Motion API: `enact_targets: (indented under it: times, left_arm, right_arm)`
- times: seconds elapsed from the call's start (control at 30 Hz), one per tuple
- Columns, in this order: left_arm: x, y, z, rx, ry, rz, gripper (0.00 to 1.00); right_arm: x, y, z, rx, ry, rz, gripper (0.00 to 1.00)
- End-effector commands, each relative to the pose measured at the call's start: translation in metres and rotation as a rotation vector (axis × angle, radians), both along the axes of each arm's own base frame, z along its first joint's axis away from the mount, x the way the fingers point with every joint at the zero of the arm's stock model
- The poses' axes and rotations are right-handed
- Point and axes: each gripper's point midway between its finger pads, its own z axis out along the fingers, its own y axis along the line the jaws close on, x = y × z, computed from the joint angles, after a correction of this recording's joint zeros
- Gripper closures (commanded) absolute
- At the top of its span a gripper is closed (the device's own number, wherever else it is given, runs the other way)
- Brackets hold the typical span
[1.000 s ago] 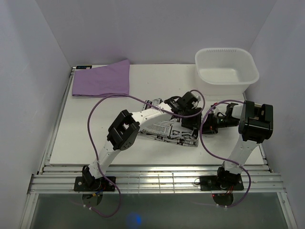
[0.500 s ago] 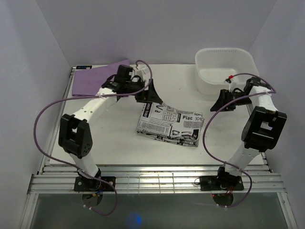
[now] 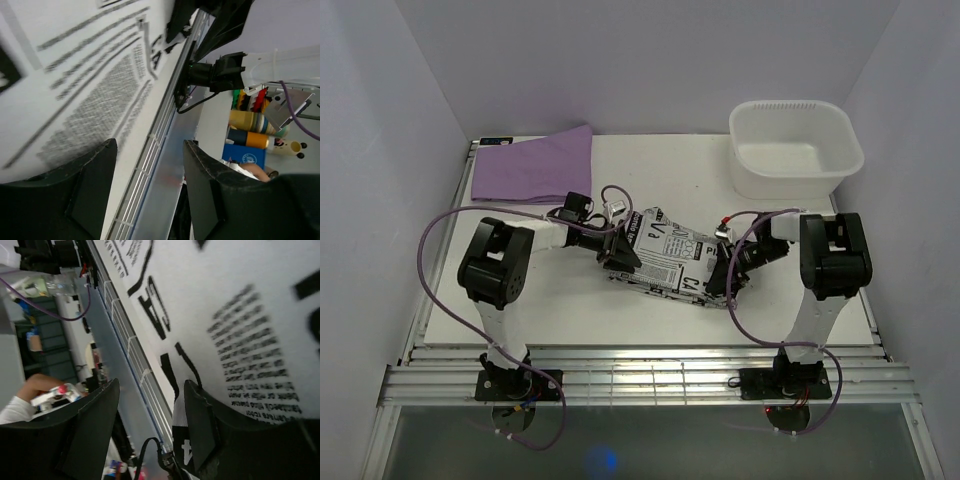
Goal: Fold and stack the trousers
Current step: Fold the trousers, then neatly place the folded trousers to the corner
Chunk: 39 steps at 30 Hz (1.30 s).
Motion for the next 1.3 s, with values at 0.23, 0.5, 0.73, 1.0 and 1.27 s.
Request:
enact_targets:
  times: [0.23, 0.5, 0.73, 1.0, 1.27]
  left_arm:
    - [0.033, 0.035, -0.072, 0.067, 0.079, 0.150, 0.38]
    - [0.035, 0.057, -0.002, 0.184, -0.192, 0.111, 0.30]
    - [0.037, 0.102, -0.003, 0.455, -0.203, 0.394, 0.20]
    - [0.005, 0.082, -0.040, 0.269, 0.037, 0.531, 0.16]
    - [0.018, 0.057, -0.065, 0.264, 0.069, 0.534, 0.19]
  right_arm:
    - [0.049, -0.056, -0.065, -0.187, 0.025, -0.122, 0.50]
    - [0.083, -0.064, 0.022, -0.269, -0.211, -0.186, 0.44]
    - [0.083, -0.110, 0.043, -0.474, -0.292, -0.459, 0.37]
    - [0.071, -0.107, -0.008, -0.476, -0.225, -0.652, 0.24]
    - [0.062, -0.094, -0.048, -0.408, -0.084, -0.752, 0.20]
